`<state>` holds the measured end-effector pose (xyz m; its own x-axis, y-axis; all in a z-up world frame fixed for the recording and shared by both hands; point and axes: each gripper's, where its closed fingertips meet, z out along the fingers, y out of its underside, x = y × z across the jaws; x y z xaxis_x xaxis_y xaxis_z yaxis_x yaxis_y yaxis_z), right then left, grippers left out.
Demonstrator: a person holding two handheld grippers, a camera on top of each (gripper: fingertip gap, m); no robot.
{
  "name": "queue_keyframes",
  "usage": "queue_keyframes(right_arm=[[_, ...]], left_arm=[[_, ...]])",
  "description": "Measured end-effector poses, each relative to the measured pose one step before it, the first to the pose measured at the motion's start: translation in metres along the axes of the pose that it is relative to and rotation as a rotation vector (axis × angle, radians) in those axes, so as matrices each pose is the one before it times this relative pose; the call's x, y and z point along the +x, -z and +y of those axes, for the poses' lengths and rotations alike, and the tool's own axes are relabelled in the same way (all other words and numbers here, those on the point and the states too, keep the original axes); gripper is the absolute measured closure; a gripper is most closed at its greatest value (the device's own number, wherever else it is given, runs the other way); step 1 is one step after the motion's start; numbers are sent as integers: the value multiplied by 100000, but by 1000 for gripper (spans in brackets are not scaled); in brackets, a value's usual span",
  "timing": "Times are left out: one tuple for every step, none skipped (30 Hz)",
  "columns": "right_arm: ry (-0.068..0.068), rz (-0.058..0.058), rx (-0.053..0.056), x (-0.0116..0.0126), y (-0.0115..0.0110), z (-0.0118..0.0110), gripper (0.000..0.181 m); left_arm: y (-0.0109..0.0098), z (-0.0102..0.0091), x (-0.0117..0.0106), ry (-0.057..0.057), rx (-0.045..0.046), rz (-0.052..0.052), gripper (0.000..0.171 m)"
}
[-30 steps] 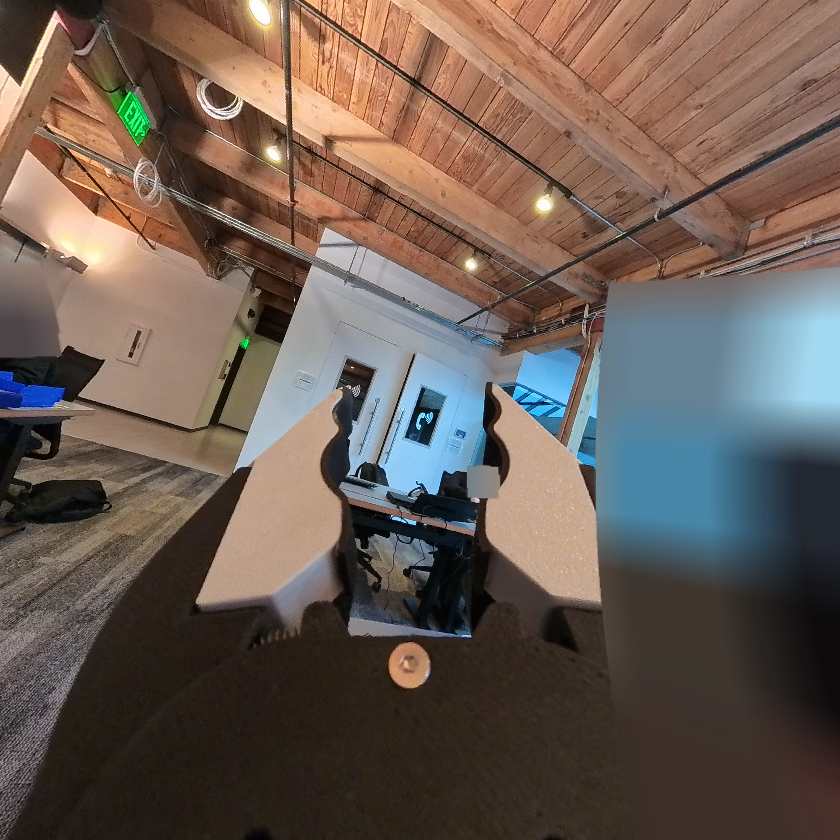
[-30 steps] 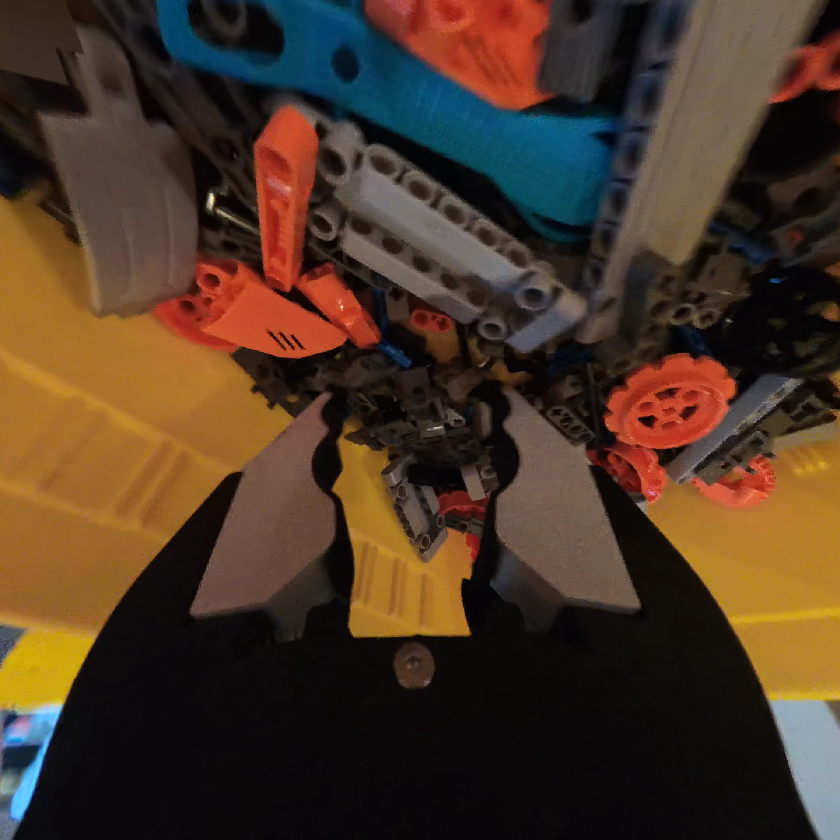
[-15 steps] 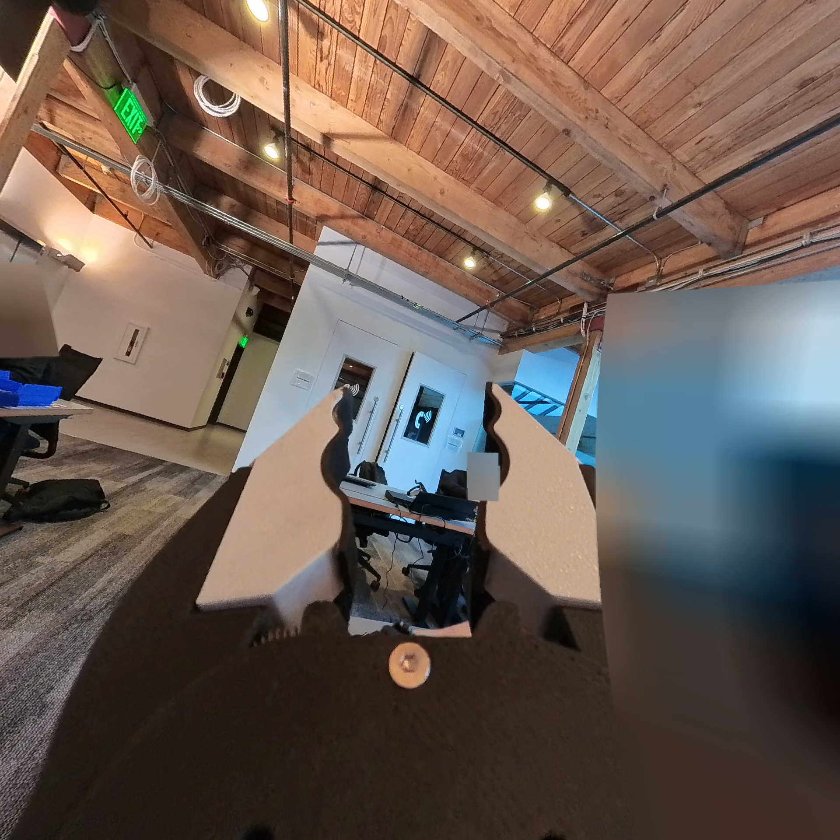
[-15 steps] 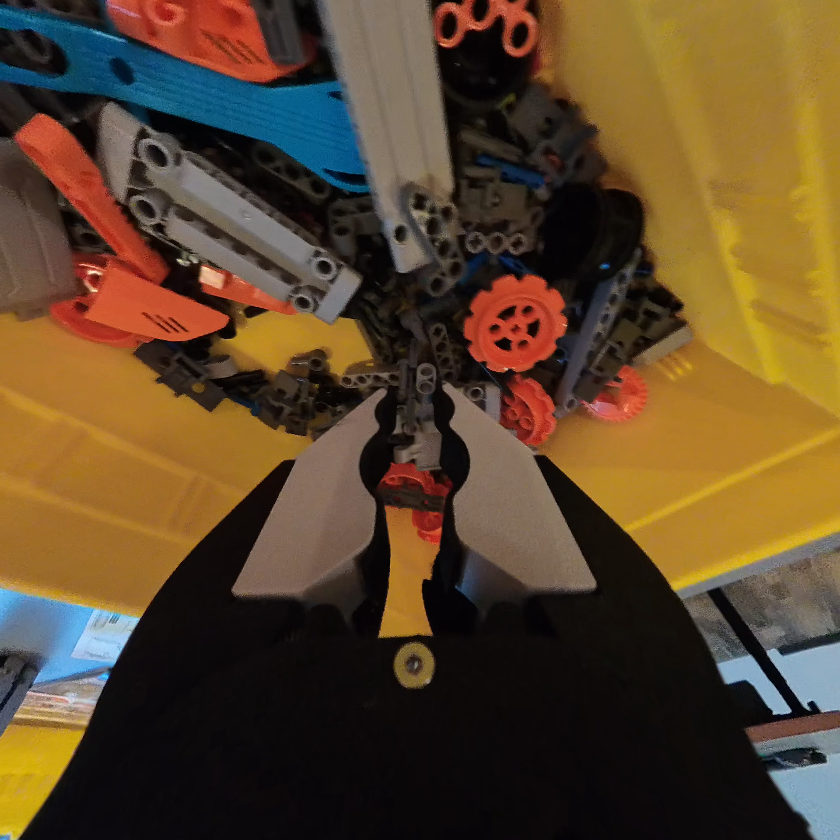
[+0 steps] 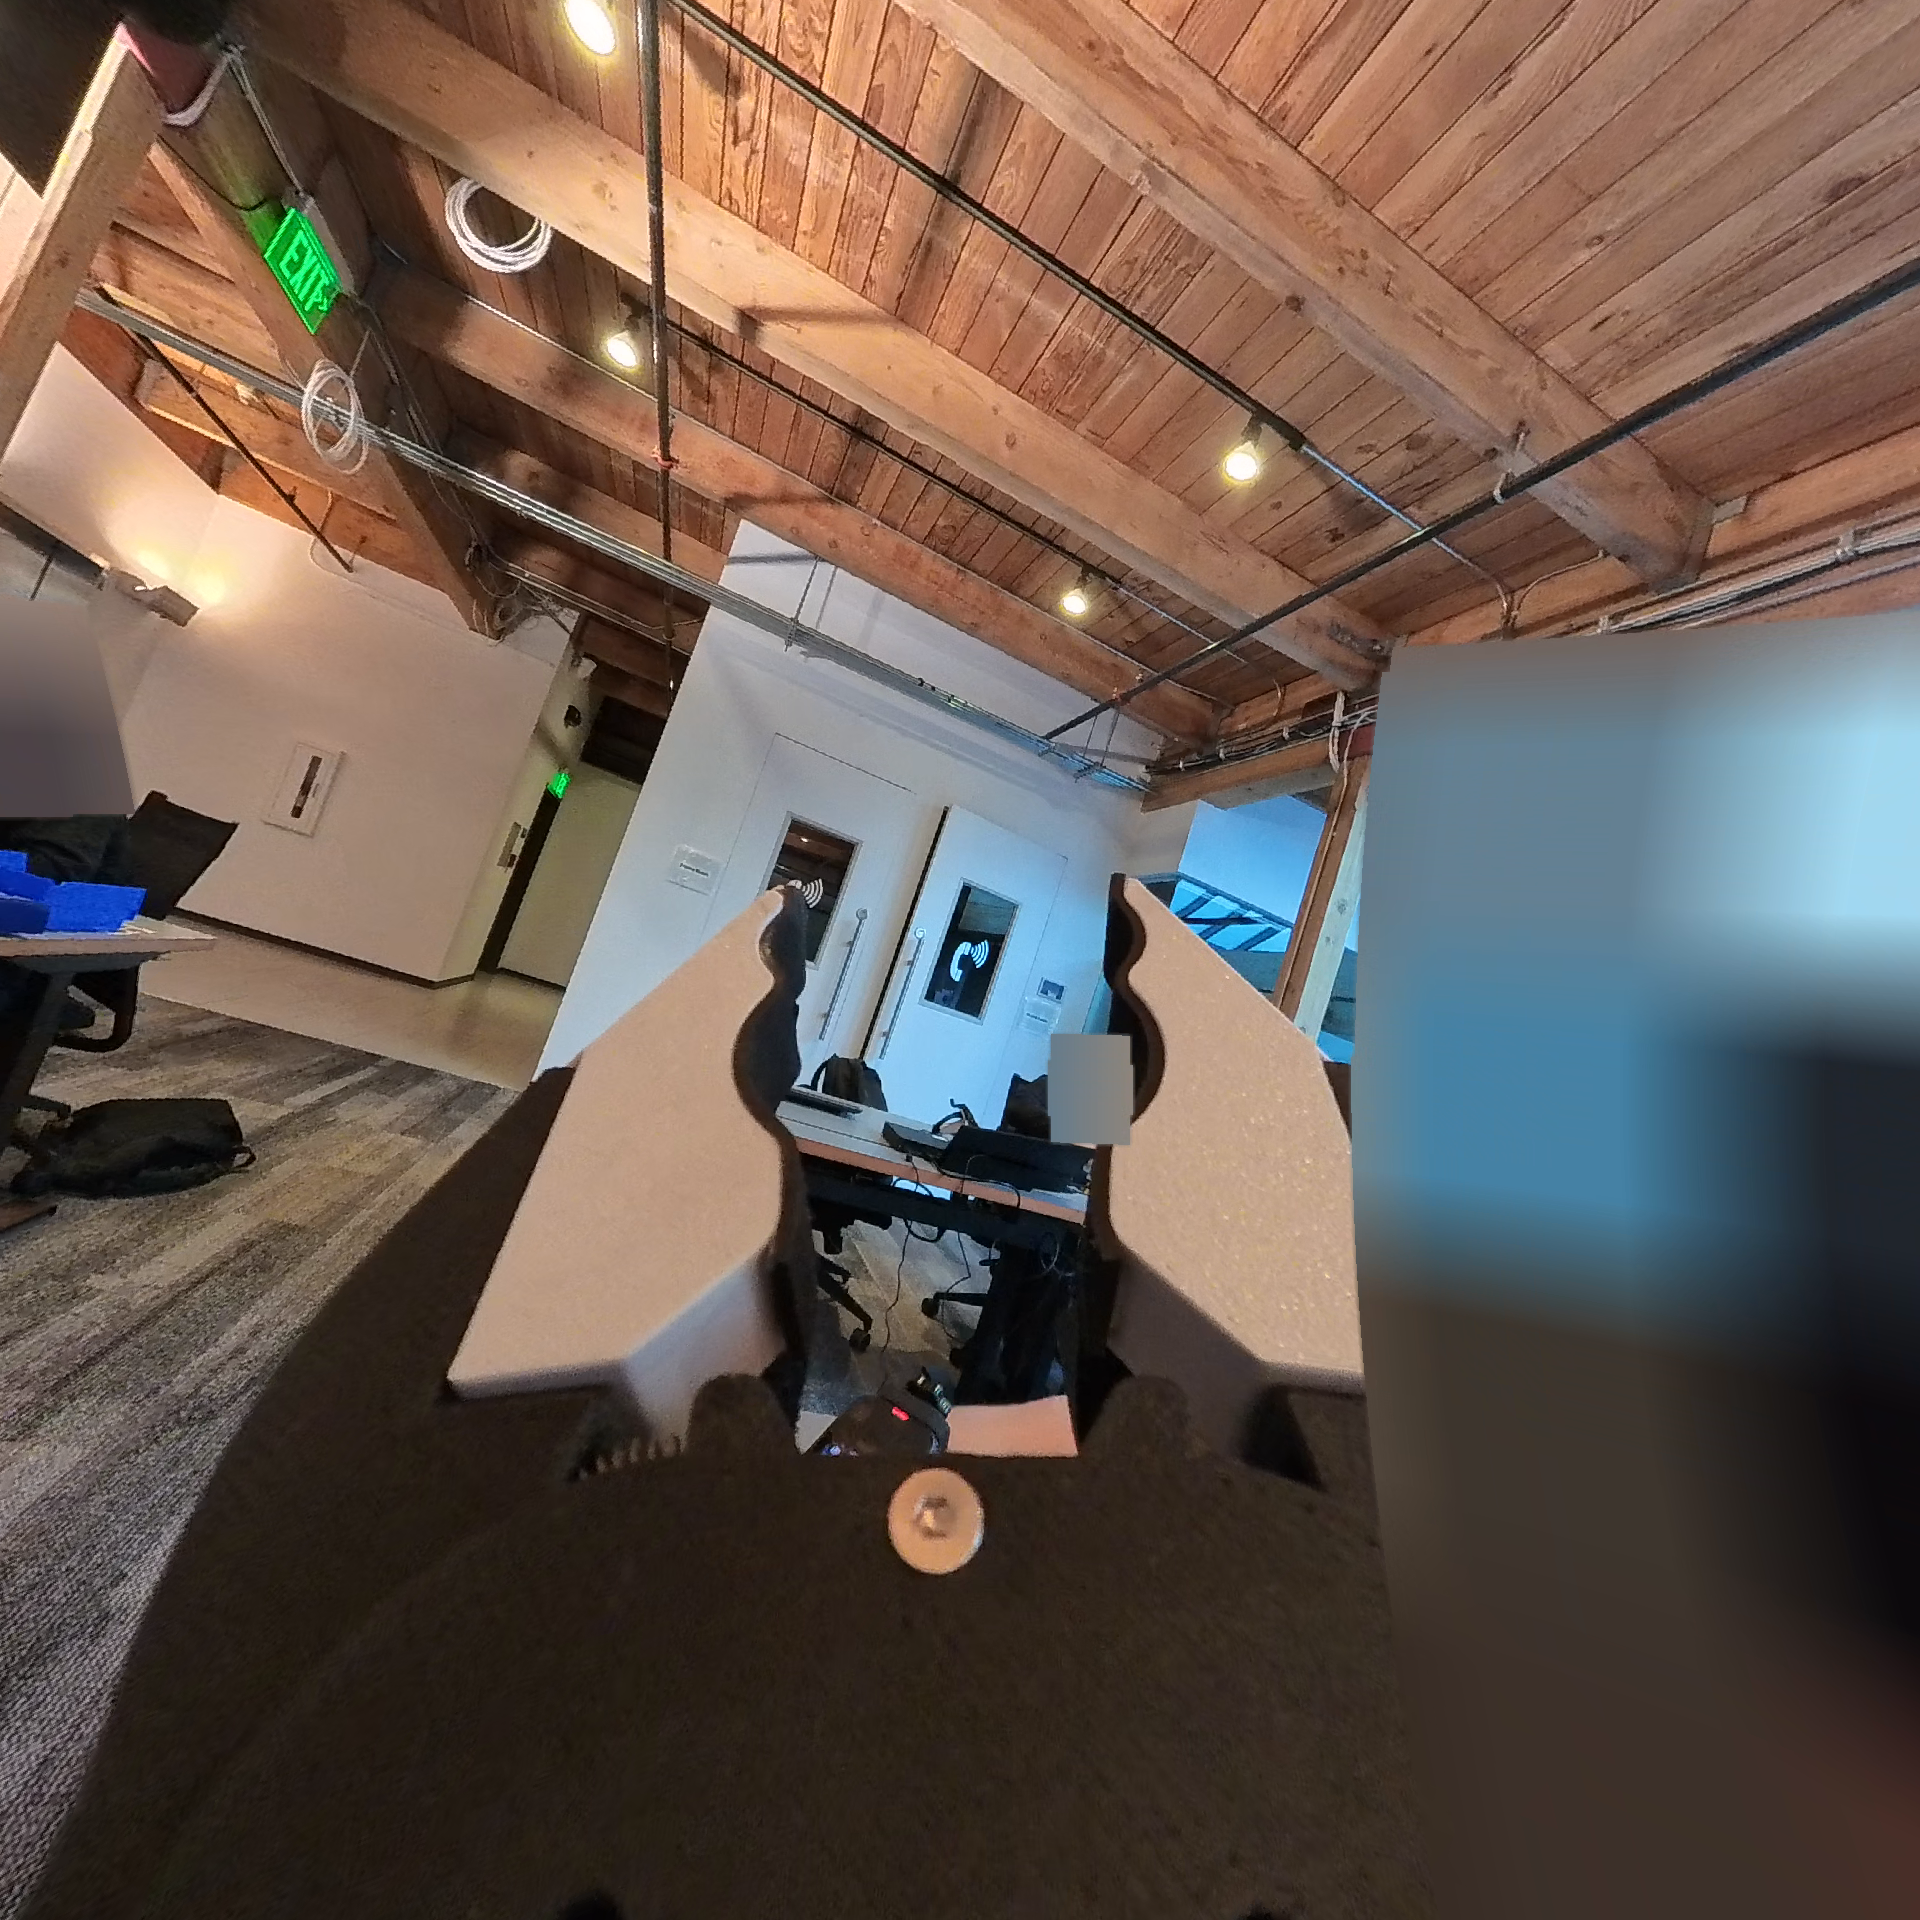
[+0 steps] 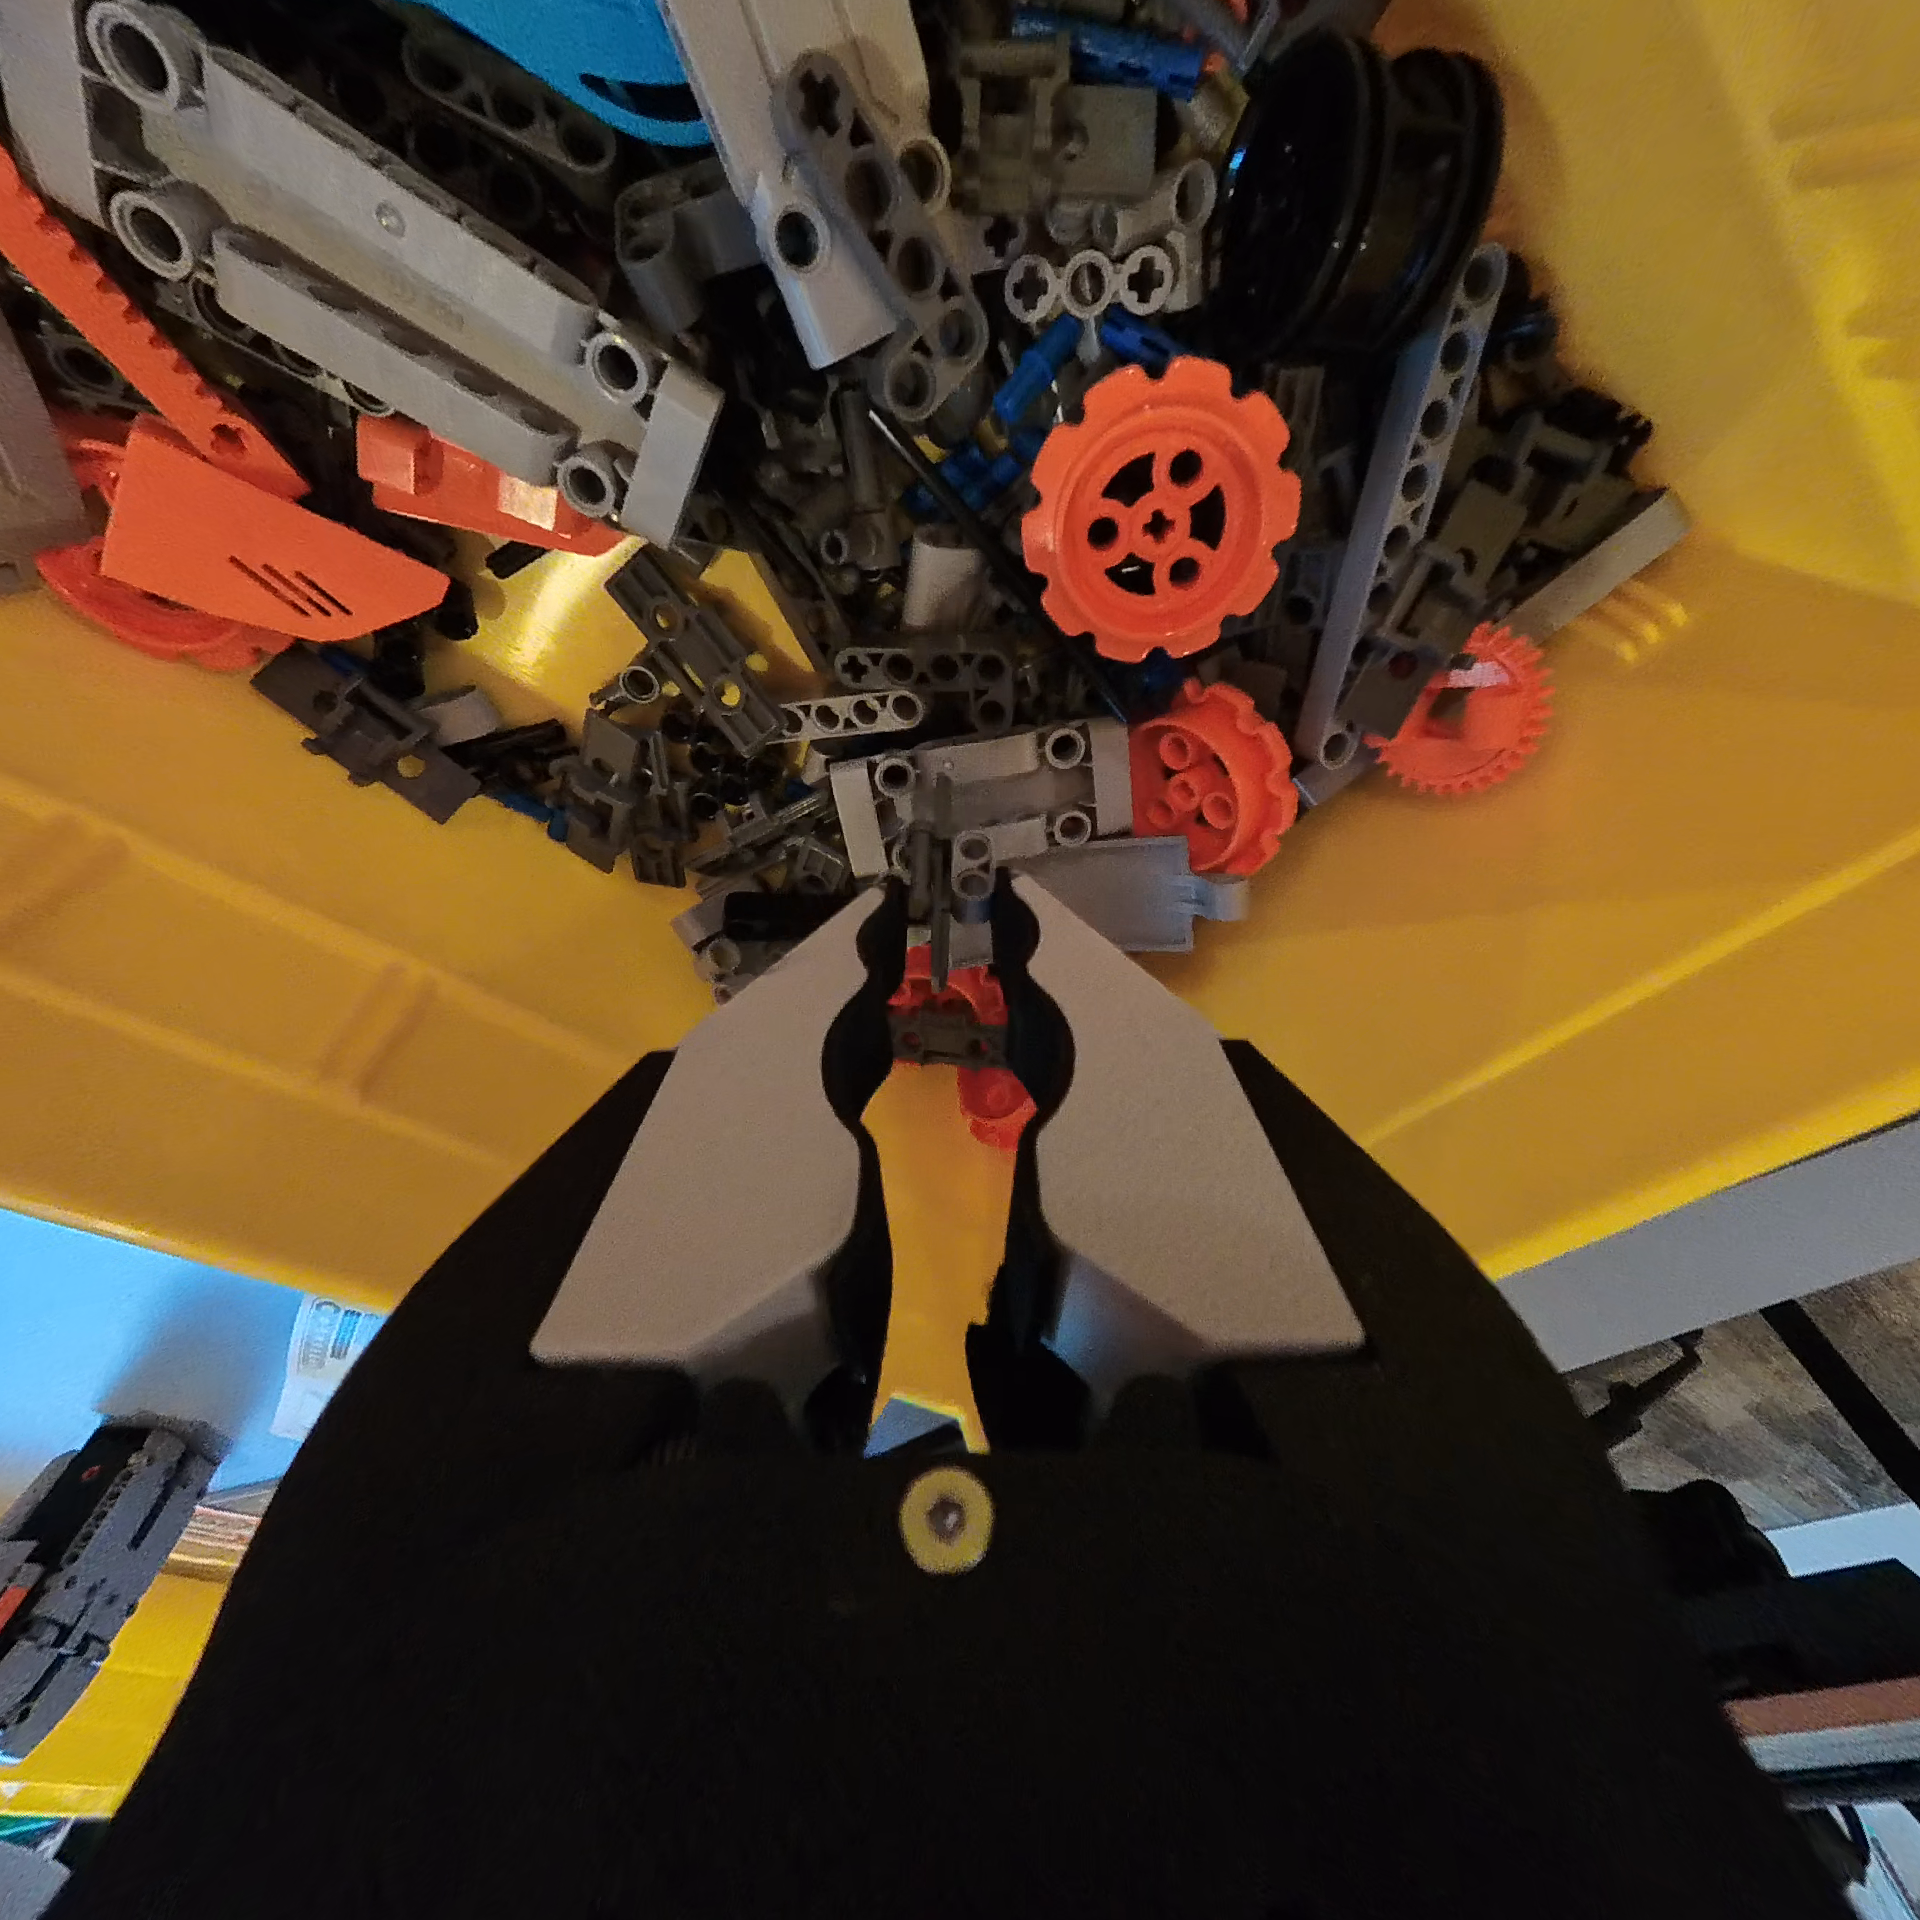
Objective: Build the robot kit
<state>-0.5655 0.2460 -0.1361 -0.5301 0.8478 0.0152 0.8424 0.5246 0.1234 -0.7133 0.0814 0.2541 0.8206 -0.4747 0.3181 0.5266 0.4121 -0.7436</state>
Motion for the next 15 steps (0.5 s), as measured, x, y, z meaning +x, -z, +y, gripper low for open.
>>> queue_keyframes(right_arm=[[187, -347, -349, -81, 29, 104, 167], [156, -234, 291, -54, 38, -18, 167], [-6, -263, 379, -73, 43, -43, 167], [-159, 28, 38, -2, 28, -10, 167], [0, -272, -112, -52, -12, 16, 167], [193, -1010, 82, -191, -36, -8, 167], [531, -1560, 450, -306, -30, -70, 167], [1032, -1579, 1185, -352, -14, -178, 167], [1559, -1430, 1923, -380, 9, -281, 167], [1946, -1414, 2310, -437, 34, -344, 167], [2371, -502, 2203, -343, 40, -323, 166], [2953, 130, 2084, -277, 50, -306, 167], [3571, 537, 2468, -257, 79, -350, 167], [4070, 775, 3540, -265, 117, -497, 167], [4321, 1956, 4021, -124, 154, -582, 167]], left_arm=[[1, -13, -6, 180, 61, 102, 117], [6, -1, -6, 67, 24, 8, 117], [-12, 1, -25, -68, -30, -131, 117], [-13, 17, 12, -63, -71, 13, 117], [-4, 15, 35, -6, -87, 110, 117], [-3, 14, 18, -44, -27, 37, 117], [-7, 0, 2, -95, -17, -17, 117], [3, 1, 10, -48, -50, -17, 117], [9, -5, -12, 57, 16, 27, 117], [27, -23, -12, 95, 97, 23, 117], [27, -33, -37, 73, 136, -91, 117], [31, -34, -25, 47, 149, -82, 117], [25, -32, -2, 53, 121, 1, 117], [10, -19, 13, -30, 73, 41, 117], [16, -13, 15, -106, -10, -26, 117]])
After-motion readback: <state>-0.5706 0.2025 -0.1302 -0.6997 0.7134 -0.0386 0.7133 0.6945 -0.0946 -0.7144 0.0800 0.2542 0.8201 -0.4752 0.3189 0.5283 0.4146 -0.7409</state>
